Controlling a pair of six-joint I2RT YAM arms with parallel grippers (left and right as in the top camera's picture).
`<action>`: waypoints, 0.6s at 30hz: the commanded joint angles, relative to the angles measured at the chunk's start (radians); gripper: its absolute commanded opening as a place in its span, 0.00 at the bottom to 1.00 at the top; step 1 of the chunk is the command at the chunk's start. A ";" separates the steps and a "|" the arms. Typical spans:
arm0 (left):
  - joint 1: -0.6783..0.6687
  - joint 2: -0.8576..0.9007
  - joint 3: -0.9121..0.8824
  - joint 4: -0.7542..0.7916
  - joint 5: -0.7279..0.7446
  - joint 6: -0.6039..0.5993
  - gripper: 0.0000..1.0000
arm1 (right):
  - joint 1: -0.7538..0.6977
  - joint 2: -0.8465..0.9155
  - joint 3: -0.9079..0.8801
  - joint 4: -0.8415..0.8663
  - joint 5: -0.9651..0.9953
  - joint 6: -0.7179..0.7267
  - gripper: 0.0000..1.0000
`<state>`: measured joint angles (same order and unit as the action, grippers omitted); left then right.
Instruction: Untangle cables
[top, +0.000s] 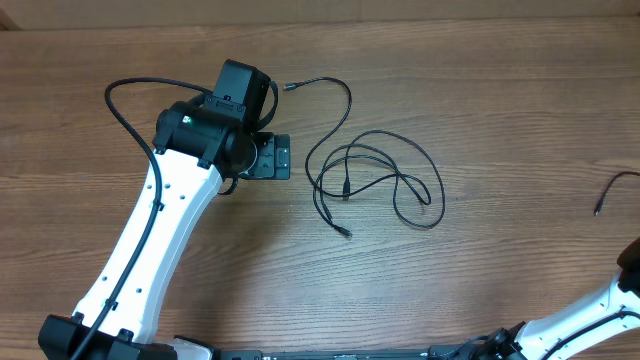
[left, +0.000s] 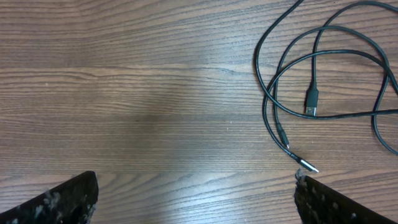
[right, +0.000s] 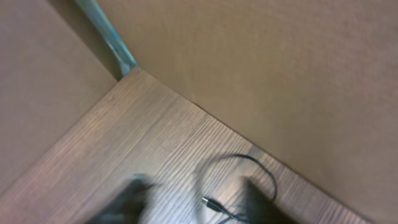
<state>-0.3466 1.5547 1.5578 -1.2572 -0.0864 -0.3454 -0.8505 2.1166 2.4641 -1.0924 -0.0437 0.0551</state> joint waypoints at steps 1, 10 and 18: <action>-0.001 -0.006 0.016 0.001 0.002 -0.018 1.00 | -0.003 -0.006 0.003 0.000 -0.004 0.002 1.00; -0.001 -0.006 0.016 0.001 0.002 -0.018 1.00 | -0.002 -0.006 0.003 -0.182 -0.206 -0.009 1.00; -0.001 -0.006 0.016 0.001 0.002 -0.018 1.00 | 0.001 -0.006 0.003 -0.414 -0.684 -0.066 1.00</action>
<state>-0.3466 1.5547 1.5578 -1.2572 -0.0868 -0.3458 -0.8505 2.1166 2.4641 -1.4624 -0.4744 0.0078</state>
